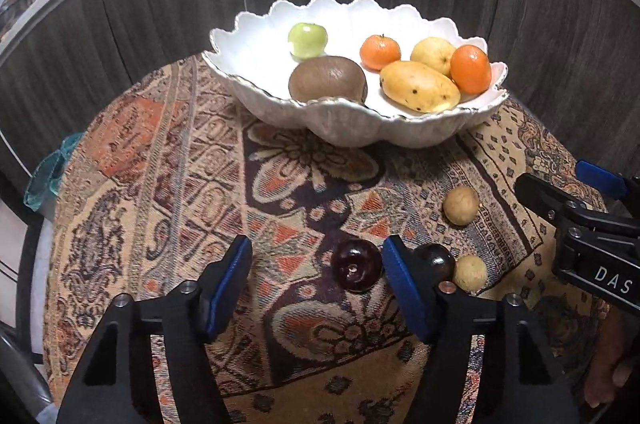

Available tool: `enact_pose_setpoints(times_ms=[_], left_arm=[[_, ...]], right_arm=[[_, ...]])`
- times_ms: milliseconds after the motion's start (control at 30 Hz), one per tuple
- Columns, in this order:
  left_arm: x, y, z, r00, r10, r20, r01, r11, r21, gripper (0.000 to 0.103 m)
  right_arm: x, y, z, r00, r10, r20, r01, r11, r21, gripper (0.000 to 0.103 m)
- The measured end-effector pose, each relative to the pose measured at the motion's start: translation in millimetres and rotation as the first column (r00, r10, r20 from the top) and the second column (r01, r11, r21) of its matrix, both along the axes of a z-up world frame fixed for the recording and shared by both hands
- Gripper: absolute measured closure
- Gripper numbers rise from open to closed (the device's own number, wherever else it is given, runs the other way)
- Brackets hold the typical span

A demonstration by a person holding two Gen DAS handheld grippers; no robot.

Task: Organize fruits
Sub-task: 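Withdraw both grippers from the bowl toward the dark plums and small brown fruits, then grasp a dark plum with the left gripper while the right gripper grasps a small brown fruit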

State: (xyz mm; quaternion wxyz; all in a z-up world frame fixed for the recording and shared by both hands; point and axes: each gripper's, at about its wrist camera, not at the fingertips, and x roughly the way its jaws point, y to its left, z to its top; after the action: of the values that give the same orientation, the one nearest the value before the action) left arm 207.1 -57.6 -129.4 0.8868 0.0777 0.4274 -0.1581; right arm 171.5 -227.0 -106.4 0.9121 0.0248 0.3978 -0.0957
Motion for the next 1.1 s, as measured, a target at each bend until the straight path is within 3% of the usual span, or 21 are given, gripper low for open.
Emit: enact_pose_setpoints(times_ms=[67,233,500,1100], left_arm=[[0.4,-1.4,-2.1,1.000,-0.008,-0.012,0.008,1.000,-0.005,0.040],[2.8,-6.0,-8.7,0.998,-0.032,-0.051,0.031,0.999,-0.024,0.058],[1.0,-10.6,-9.2,0.996,-0.075,-0.049,0.073,0.997,-0.036,0.076],[8.3,25.0,8.2,1.000,0.014,0.005,-0.013,0.998,-0.060,0.077]], right_arm=[[0.3,-0.2,-1.5,1.000,0.001,-0.003,-0.001,1.000,0.004,0.012],[0.5,-0.8,-2.8,1.000,0.001,-0.008,0.000,1.000,0.008,0.012],[0.8,-2.1,-2.8,1.000,0.000,-0.006,0.000,1.000,0.012,0.011],[10.9,27.7,-0.3,0.999,0.053,-0.011,-0.053,0.998,0.031,0.013]])
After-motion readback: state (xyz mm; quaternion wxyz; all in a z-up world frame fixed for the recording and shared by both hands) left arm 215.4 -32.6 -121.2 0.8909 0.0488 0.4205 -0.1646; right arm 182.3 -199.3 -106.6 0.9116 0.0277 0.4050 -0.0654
